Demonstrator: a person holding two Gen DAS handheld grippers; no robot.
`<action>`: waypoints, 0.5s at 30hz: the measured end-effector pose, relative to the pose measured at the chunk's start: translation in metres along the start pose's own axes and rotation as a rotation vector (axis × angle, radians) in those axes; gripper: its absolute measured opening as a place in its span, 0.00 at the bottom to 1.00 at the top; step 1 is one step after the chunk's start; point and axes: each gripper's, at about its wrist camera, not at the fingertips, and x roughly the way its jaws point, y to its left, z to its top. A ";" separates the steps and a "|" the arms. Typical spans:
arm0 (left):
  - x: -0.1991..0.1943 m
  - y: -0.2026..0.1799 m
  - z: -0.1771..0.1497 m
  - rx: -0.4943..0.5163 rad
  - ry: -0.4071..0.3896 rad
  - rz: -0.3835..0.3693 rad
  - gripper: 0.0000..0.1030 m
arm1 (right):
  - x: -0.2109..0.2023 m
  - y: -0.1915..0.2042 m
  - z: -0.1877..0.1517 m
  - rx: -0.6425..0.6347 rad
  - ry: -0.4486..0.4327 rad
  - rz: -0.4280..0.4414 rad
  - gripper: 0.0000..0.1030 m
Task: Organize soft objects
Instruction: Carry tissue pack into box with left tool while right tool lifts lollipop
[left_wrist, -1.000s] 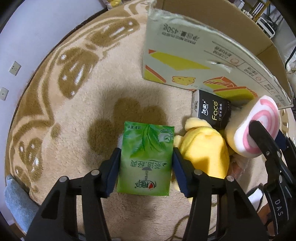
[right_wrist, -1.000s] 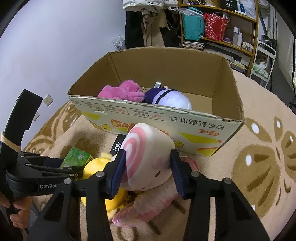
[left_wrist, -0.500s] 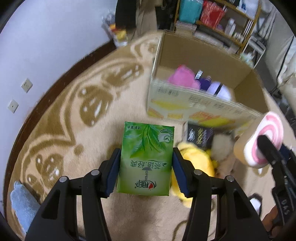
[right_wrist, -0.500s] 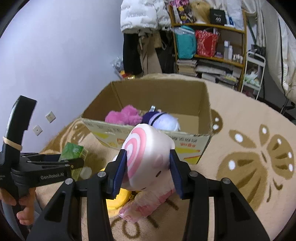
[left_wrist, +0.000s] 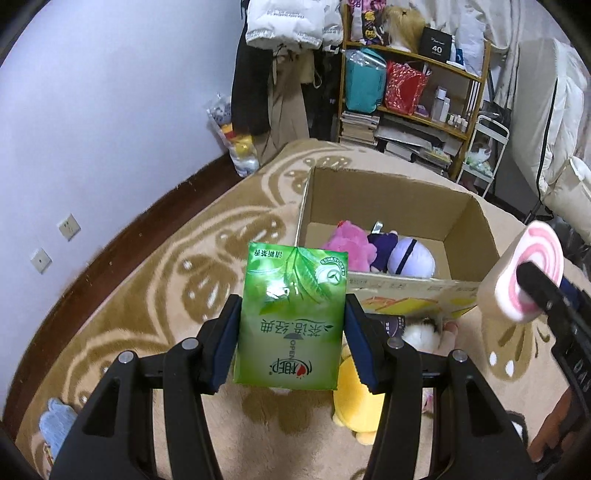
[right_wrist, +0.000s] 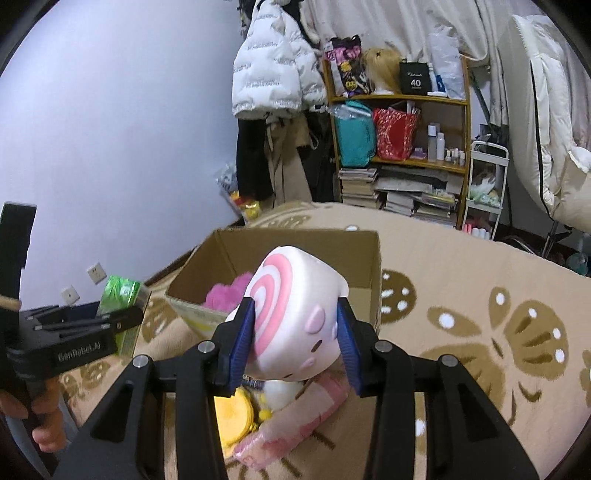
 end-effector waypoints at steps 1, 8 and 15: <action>-0.002 -0.002 0.001 0.008 -0.008 0.005 0.51 | 0.000 -0.002 0.002 0.003 -0.005 0.000 0.44; -0.008 -0.018 0.008 0.086 -0.096 0.059 0.51 | 0.010 -0.007 0.017 -0.007 -0.033 -0.005 0.44; -0.011 -0.026 0.018 0.115 -0.151 0.077 0.51 | 0.020 -0.017 0.030 -0.002 -0.043 0.012 0.44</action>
